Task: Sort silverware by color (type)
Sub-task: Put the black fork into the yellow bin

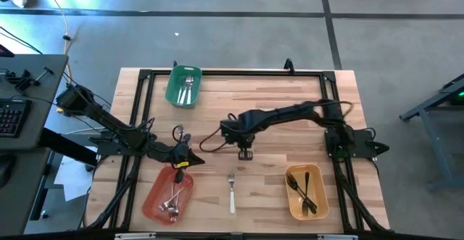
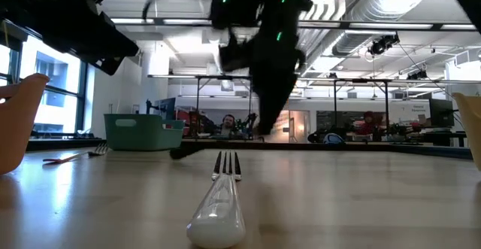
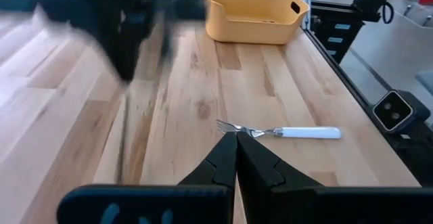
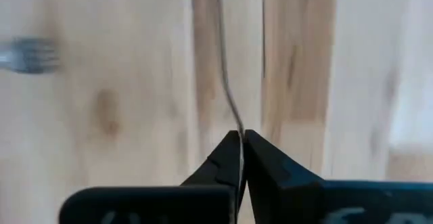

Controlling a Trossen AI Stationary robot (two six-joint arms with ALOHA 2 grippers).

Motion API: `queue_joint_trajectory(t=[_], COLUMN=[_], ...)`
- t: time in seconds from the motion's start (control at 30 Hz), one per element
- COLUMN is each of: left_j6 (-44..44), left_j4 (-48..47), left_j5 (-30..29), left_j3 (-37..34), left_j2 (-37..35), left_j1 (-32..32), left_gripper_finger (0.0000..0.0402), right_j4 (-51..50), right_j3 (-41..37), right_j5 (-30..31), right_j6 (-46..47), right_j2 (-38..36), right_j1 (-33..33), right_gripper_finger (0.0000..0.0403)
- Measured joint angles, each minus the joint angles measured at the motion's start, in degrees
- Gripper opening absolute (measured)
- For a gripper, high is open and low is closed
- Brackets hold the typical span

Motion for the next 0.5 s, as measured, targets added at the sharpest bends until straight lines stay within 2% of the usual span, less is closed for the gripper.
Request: queue_joint_trajectory(t=[0.1, 0.2, 0.37, 0.5], left_j6=[0.3, 1.1, 1.1, 1.0], left_j4=[-0.1, -0.1, 0.2, 0.4], left_j5=[-0.5, -0.6, -1.1, -1.5], left_j3=[0.0, 0.0, 0.0, 0.0], left_j2=[0.0, 0.0, 0.0, 0.0], left_j1=[0.0, 0.0, 0.0, 0.0], left_gripper_finger=[0.0, 0.0, 0.0, 0.0], right_j4=[-1.4, -2.0, -2.3, -3.0], right_j3=[-4.8, -11.2, -21.8, -27.4], right_j5=[0.9, 1.2, 6.9, 12.7], right_j6=[9.1, 22.3, 45.8, 63.3], right_j2=[-6.2, -12.8, -25.8, -35.3], right_j1=[3.4, 7.8, 17.5, 27.5], right_gripper_finger=[0.0, 0.0, 0.0, 0.0])
